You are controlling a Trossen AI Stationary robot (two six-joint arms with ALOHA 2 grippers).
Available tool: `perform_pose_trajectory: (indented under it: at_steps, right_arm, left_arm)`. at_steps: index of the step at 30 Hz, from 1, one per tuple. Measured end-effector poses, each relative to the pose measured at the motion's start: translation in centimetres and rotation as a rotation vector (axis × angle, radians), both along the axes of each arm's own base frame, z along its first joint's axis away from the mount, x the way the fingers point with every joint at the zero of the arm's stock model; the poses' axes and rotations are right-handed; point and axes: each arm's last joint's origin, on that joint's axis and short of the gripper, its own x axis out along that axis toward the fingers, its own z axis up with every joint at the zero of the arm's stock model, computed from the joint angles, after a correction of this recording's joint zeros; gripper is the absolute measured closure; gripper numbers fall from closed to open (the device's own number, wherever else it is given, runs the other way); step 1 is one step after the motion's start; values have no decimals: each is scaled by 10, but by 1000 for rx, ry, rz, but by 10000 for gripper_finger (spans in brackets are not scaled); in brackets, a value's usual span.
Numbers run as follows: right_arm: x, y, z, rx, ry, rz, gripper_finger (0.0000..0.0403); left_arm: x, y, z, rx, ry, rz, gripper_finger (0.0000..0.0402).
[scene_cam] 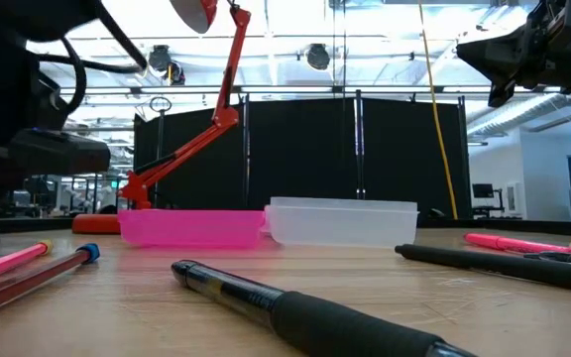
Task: Pick & place school supplies into a supply box
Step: Put the scissors into the supply box
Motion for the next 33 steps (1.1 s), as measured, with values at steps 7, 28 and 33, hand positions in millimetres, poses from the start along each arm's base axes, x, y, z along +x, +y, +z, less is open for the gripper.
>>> perform_pose_trajectory:
  at_steps: [7,28,33]
  right_arm:
    - [0,0,0,0,0,1,403]
    - [0,0,0,1,5,1,403]
    - [1,0,-1,1,9,1,403]
  left_arm:
    - [8,-2,-18,-5,-11,-111,287]
    - [-3,-5,3,28,-23,-290,343]
    - [-7,0,34,40,-145,-281,343]
